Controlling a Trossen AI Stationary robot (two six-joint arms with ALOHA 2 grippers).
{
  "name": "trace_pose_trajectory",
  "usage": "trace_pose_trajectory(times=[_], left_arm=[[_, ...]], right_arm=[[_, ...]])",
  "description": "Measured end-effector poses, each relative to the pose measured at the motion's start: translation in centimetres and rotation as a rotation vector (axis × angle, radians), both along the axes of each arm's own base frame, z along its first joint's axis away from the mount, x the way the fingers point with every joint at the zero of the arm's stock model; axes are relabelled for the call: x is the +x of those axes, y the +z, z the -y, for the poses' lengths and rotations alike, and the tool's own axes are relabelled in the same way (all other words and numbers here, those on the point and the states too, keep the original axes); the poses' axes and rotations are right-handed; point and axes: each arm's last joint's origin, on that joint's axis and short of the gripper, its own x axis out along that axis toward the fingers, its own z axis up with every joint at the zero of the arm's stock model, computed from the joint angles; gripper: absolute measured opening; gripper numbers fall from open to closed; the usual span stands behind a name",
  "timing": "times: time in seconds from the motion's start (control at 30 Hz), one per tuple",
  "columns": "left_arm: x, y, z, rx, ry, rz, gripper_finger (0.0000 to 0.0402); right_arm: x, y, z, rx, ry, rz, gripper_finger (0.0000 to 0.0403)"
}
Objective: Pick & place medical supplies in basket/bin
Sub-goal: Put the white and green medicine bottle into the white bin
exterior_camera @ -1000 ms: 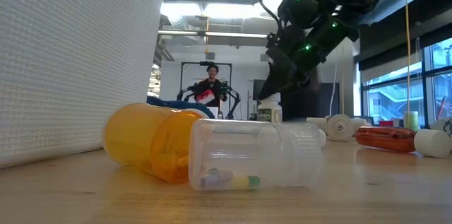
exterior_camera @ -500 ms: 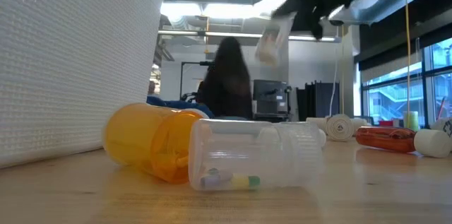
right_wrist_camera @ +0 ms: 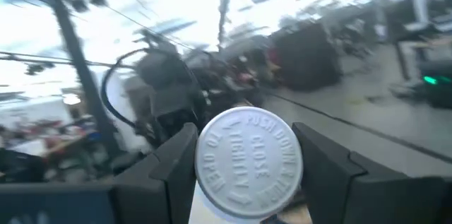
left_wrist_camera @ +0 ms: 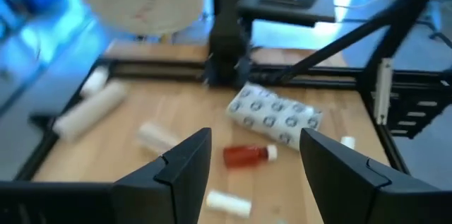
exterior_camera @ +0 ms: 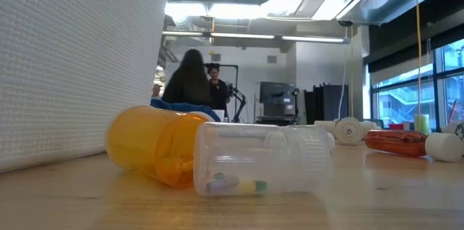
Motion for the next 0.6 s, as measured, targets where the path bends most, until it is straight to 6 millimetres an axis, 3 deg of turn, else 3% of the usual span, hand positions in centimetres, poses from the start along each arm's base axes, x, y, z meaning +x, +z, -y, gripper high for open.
trace_pose_trajectory(times=[0.27,0.6], left_arm=[[2.4,-1.4,0.2,-0.026,0.027,0.041,0.0210],[2.3,-1.0,-0.8,-0.157,0.136,0.080,0.0213]], right_arm=[[1.4,0.3,-1.8,-0.041,0.098,0.087,0.0192],[2.1,-0.2,-2.5,-0.103,0.106,0.046,0.0192]])
